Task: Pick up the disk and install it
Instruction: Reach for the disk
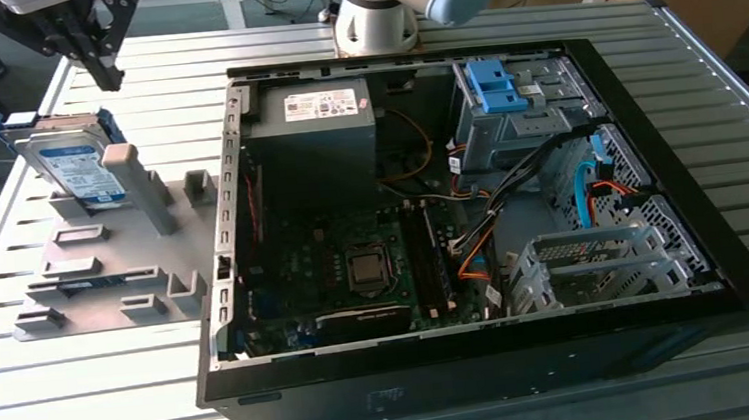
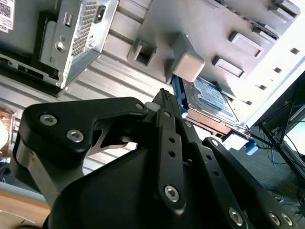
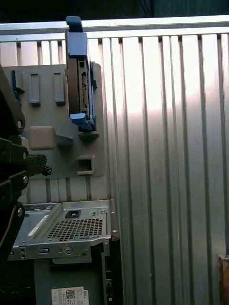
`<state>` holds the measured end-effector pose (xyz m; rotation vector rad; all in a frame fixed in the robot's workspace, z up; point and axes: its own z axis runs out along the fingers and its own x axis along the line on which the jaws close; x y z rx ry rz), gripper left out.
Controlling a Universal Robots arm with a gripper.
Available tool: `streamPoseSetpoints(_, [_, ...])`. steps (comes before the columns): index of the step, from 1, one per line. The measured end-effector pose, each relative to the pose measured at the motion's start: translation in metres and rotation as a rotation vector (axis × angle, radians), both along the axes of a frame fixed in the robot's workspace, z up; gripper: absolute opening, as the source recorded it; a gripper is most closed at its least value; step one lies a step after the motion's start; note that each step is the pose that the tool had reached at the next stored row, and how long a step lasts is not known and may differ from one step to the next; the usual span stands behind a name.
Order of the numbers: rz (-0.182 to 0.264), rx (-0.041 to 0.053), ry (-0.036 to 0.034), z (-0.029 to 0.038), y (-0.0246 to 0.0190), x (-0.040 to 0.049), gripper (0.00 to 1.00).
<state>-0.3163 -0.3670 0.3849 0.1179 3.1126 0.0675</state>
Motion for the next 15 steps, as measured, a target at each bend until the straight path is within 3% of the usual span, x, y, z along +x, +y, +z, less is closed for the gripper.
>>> streamPoseSetpoints(9, [0.0,0.0001,-0.0001,-0.0022,0.0066,-0.0331,0.11])
streamPoseSetpoints(15, [0.0,0.0001,-0.0001,-0.0044,0.0088,-0.0561,0.11])
